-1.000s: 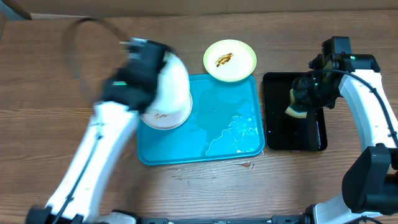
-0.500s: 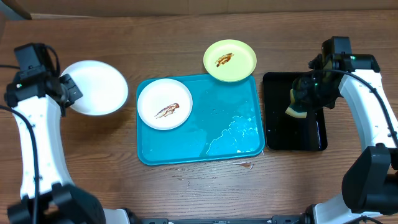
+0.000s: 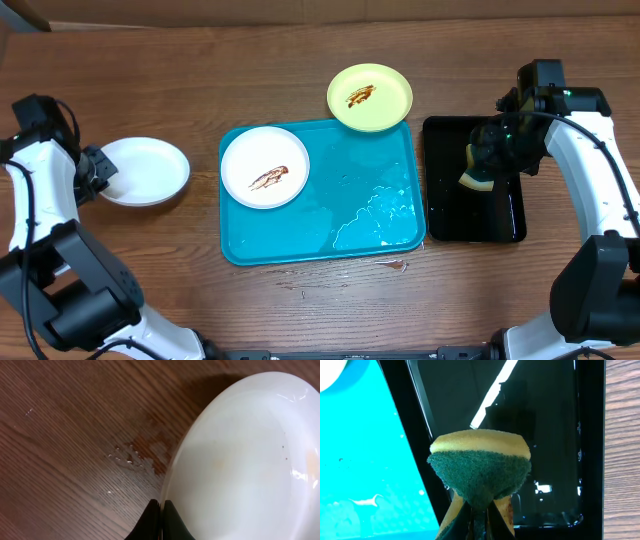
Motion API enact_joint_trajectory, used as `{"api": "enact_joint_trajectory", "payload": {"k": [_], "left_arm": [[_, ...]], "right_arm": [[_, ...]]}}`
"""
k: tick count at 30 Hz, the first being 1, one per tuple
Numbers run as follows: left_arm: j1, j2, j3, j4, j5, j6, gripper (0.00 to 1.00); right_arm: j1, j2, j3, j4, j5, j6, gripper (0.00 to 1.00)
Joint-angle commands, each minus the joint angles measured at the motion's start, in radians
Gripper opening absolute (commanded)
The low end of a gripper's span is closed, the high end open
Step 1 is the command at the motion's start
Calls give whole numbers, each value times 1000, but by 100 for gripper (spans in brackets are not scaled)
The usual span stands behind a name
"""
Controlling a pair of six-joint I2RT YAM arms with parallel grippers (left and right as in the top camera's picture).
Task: Clean dirty plates on tray and stack at the side
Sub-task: 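Grip the rim of the back white plate with the left gripper and pull it forward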
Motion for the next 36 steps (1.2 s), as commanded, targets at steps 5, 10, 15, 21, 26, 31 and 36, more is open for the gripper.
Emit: {"api": "enact_joint_trajectory", "payload": {"k": [5,10,15,21,26,31,36], "left_arm": [[20,27,26,0,114,-16,49],[-12,26,61,-34,333,31,53],[-126,27,66,-23,515,176,56],[-311,27,66,17,486,315,57],[-424,29,66,77,331,326,63],[-498,42,65,129,313,378,64],[-537,83,65,194,299,385,66]], "right_arm": [[-1,-26,19,0,-5,-8,4],[-1,-26,19,-4,-5,-8,4],[-1,-26,19,-10,-5,-8,4],[-1,-26,19,-20,-5,-8,4],[-1,-26,19,-23,-5,-8,4],[-1,-26,19,-27,-5,-8,4],[-1,-26,19,-32,-5,-8,4]]}}
